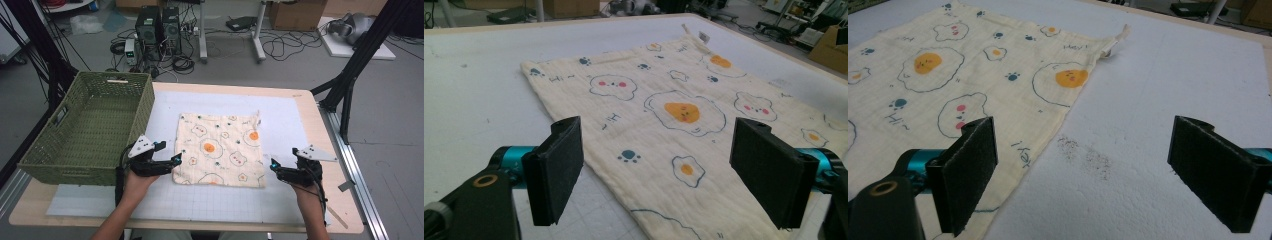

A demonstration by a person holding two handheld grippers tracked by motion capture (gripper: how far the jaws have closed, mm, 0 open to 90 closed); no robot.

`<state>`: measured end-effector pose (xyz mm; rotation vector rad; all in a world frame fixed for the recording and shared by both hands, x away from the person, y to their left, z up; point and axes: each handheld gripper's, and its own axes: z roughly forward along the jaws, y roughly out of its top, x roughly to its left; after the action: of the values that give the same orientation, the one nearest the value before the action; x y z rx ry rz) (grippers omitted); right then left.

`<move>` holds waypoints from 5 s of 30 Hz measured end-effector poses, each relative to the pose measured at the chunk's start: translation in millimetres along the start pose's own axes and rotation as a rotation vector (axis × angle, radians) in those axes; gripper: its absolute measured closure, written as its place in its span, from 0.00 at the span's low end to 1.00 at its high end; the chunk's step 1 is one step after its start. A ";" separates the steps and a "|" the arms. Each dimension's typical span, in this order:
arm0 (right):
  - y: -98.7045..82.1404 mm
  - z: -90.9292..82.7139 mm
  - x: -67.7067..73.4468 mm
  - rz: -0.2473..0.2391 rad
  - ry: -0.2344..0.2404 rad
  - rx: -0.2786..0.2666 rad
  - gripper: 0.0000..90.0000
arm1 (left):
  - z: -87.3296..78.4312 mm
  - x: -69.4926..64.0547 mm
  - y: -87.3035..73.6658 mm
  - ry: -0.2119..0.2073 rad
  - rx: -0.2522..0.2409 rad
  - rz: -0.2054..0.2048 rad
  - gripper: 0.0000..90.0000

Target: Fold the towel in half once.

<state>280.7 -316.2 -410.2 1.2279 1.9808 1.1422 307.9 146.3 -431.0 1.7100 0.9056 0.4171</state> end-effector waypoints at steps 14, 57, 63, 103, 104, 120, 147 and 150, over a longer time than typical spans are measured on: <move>-4.2 2.8 -5.9 0.021 0.014 0.007 0.13 | 23.5 6.8 25.0 0.010 -0.007 -0.071 0.25; -3.8 14.1 -2.4 0.020 0.053 0.029 0.13 | 132.7 71.6 41.5 0.300 0.289 -0.080 0.48; -3.8 16.3 -2.2 0.008 0.048 0.034 0.13 | 132.1 67.9 41.8 0.309 0.313 0.012 0.68; 62.0 172.1 -36.7 0.101 0.028 0.264 0.55 | 129.1 76.4 36.9 0.206 0.261 -0.096 0.96; 62.8 173.9 -34.9 0.093 0.030 0.270 0.57 | 129.1 76.4 36.9 0.206 0.260 -0.100 0.96; 70.2 171.1 -28.1 0.020 -0.028 0.235 0.98 | 122.7 80.4 41.6 0.179 0.222 -0.134 0.97; 59.7 100.6 -15.1 0.001 0.081 0.113 0.97 | 59.3 37.5 55.3 0.090 0.092 -0.077 0.97; 58.5 91.9 -9.7 -0.013 0.091 0.123 0.97 | 51.1 31.2 48.6 0.081 0.094 -0.073 0.96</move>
<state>382.8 -277.0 -404.8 1.2415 2.1516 1.1022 379.9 130.8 -408.2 1.7494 1.0573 0.4025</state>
